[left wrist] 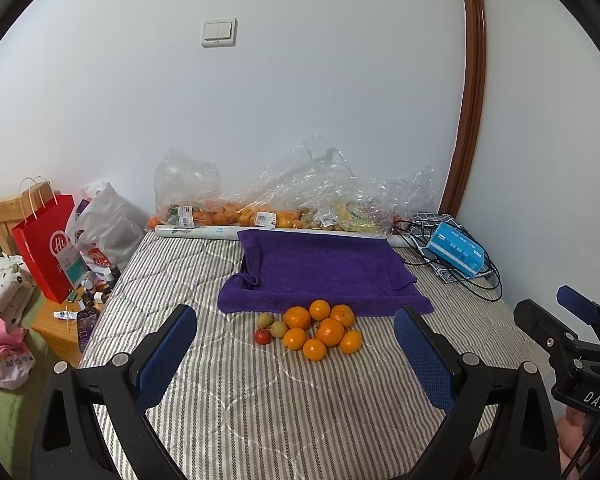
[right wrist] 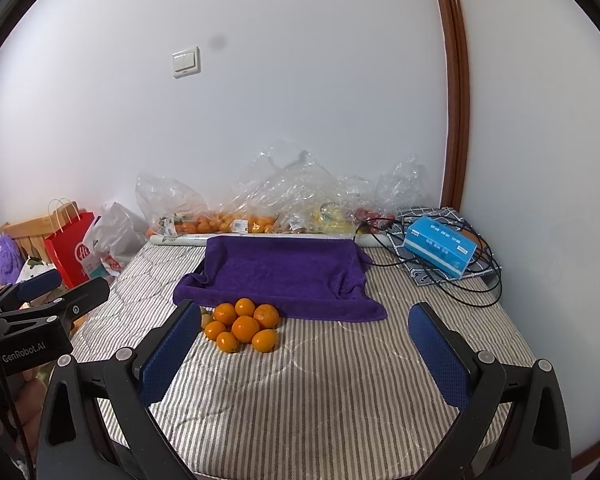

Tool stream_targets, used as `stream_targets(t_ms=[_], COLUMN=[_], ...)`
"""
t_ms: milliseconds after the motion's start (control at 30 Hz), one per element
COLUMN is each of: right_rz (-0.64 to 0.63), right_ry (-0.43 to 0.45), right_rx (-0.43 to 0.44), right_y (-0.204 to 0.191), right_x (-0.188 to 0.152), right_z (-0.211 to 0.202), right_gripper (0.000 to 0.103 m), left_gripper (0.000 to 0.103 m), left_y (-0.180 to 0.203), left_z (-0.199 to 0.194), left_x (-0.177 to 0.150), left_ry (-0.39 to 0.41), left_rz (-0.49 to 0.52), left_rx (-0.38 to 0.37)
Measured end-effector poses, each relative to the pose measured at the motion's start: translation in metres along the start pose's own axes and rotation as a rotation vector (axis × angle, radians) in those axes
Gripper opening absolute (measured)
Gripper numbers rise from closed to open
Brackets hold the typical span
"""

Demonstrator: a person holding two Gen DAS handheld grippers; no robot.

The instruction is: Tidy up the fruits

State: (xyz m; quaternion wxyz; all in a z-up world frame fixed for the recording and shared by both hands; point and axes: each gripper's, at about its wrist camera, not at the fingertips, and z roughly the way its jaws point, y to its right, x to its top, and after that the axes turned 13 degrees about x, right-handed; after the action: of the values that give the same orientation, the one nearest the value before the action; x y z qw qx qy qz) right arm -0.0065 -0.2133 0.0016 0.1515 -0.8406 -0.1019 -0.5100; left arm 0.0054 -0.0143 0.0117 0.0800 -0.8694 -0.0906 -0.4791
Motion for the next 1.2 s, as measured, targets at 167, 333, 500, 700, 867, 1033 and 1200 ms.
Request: stream_targets(t_ms=[167, 333, 500, 700, 867, 1033, 1200], right_rz=[-0.001, 0.004, 0.02, -0.013, 0.013, 0.058, 0.111], right_ry=[0.001, -0.01, -0.043, -0.088, -0.146, -0.226, -0.311], right_rx=[0.009, 0.026, 0.049, 0.024, 0.034, 0.056, 0.124], right_y=[0.002, 0.006, 0.012, 0.014, 0.02, 0.031, 0.042], right_x=[0.0, 0.004, 0.007, 0.001, -0.008, -0.019, -0.038], right_z=[0.003, 0.015, 0.044, 0.087, 0.133, 0.178, 0.216], right_gripper=[0.102, 0.102, 0.102, 0.102, 0.098, 0.092, 0.08], left_gripper=[0.099, 0.099, 0.099, 0.096, 0.09, 0.087, 0.087], left_y=[0.0, -0.002, -0.009, -0.021, -0.031, -0.041, -0.048], left_z=[0.001, 0.012, 0.046, 0.1, 0.152, 0.187, 0.219], left_x=[-0.001, -0.001, -0.004, -0.012, -0.022, -0.033, -0.045], left_ry=[0.004, 0.001, -0.084, -0.141, -0.241, -0.313, -0.371], left_rz=[0.008, 0.014, 0.001, -0.033, -0.048, -0.048, -0.073], left_rx=[0.003, 0.003, -0.016, -0.035, -0.001, 0.013, -0.019])
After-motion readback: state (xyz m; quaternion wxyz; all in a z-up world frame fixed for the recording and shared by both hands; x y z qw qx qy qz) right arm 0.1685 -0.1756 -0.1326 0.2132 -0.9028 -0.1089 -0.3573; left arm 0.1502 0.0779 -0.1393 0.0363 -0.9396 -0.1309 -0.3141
